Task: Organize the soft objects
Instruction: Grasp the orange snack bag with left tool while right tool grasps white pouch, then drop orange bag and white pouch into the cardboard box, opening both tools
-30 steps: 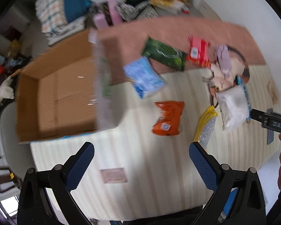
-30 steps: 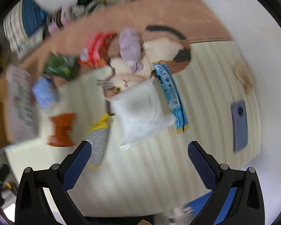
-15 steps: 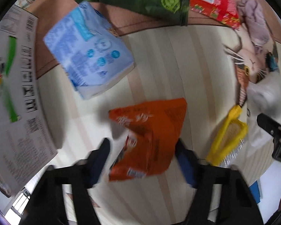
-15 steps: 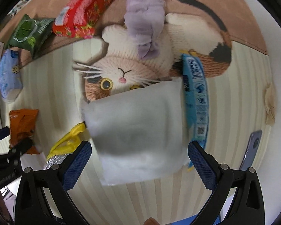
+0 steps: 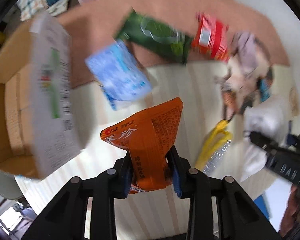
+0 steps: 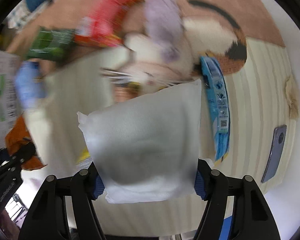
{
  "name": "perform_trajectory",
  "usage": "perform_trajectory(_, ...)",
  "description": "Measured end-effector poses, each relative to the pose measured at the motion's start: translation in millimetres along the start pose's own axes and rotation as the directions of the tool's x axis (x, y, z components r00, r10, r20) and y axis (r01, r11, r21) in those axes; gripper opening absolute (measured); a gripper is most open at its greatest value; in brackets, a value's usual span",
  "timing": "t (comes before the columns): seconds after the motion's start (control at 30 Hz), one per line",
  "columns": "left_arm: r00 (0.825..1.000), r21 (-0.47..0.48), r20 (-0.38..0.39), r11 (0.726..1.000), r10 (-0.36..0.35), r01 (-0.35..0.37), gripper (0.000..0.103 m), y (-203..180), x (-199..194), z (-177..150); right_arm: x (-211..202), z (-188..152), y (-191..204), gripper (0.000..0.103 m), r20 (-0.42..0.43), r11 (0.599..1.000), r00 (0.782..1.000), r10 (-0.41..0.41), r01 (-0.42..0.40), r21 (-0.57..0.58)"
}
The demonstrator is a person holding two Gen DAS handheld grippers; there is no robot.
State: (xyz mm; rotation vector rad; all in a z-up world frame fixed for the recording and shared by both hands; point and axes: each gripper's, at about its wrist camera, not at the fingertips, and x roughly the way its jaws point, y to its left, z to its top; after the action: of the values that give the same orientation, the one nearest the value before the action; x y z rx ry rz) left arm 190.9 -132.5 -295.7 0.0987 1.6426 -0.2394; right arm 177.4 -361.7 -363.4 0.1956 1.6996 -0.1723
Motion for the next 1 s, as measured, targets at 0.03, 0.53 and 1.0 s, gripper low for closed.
perform_trajectory(0.03,0.999,-0.005,0.022,1.000,-0.028,0.028,0.029,10,-19,-4,-22,-7,14,0.071,0.032,0.999,0.999,0.028,-0.028,-0.020)
perform_trajectory(0.53,0.990,-0.223,0.142,0.973,-0.023,0.054,0.029,248,-91,55,-154,6,316,0.072,0.153,0.945,0.951,0.268,-0.228,-0.234)
perform_trajectory(1.0,0.984,-0.236,-0.090,0.963,-0.152,0.127,0.029,326,26,142,-31,100,441,0.072,0.069,0.971,0.995,0.078,-0.060,-0.232)
